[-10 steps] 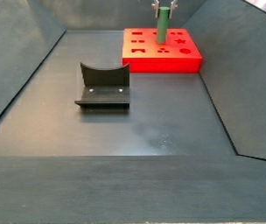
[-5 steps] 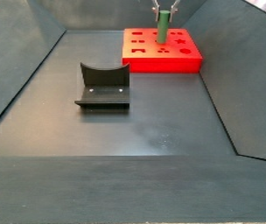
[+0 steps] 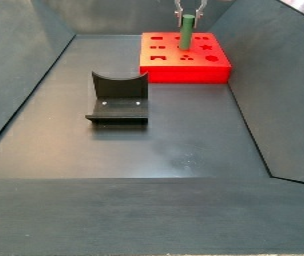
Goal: Pick up the round object. Move up. Move to above the board. Insert the round object.
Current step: Insert the round object.
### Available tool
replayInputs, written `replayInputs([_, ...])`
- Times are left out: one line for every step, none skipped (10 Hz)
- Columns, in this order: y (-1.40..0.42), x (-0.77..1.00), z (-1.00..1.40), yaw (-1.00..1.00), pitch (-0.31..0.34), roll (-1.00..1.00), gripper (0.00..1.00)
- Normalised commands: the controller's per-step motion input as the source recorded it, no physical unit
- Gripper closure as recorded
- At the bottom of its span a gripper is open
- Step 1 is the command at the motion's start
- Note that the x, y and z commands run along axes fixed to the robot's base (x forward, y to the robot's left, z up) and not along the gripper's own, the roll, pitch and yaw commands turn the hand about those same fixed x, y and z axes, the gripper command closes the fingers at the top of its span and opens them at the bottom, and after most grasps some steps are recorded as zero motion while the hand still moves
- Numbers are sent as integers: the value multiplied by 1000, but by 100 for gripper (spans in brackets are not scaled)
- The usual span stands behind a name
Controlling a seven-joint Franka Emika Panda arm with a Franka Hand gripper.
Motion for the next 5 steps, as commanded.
replayInputs([-46, -6, -877, 0, -164, 131, 100])
replayInputs([0, 0, -843, 0, -139, 174, 100])
replayInputs([29, -14, -809, 74, -134, 201, 100])
replayInputs([0, 0, -823, 140, -146, 171, 100])
replayInputs([0, 0, -814, 166, -156, 157, 100])
